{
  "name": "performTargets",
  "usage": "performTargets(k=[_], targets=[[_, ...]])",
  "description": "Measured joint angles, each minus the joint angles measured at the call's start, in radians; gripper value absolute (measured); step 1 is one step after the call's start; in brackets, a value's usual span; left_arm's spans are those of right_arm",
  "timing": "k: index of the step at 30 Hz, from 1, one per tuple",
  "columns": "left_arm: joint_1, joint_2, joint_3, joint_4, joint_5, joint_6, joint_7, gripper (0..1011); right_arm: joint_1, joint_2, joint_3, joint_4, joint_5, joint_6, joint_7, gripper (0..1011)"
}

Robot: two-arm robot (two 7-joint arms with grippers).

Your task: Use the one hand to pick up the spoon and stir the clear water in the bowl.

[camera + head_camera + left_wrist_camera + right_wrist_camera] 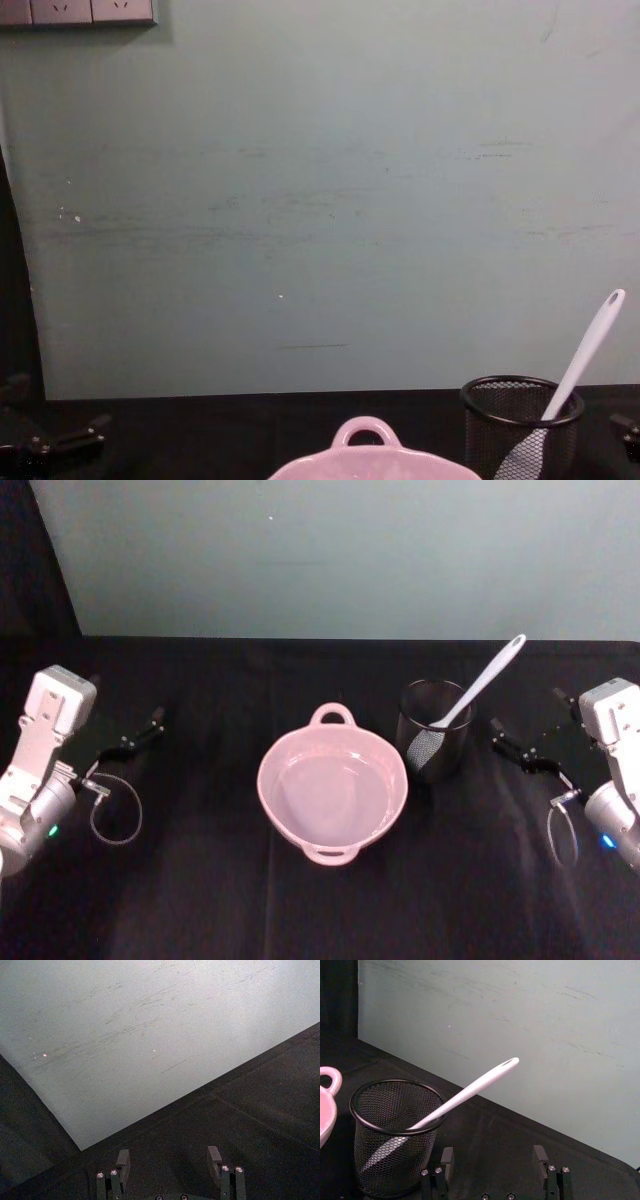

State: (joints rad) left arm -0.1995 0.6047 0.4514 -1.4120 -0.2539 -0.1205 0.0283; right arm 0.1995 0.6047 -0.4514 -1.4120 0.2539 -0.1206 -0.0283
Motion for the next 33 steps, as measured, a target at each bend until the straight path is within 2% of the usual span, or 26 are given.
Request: performTargets(k=[33], targets=[[0.0,0.0,0.0,0.0,0.0,0.0,0.0,1011,0.0,0.0,0.0,0.0,0.0,0.0,0.0,1002]])
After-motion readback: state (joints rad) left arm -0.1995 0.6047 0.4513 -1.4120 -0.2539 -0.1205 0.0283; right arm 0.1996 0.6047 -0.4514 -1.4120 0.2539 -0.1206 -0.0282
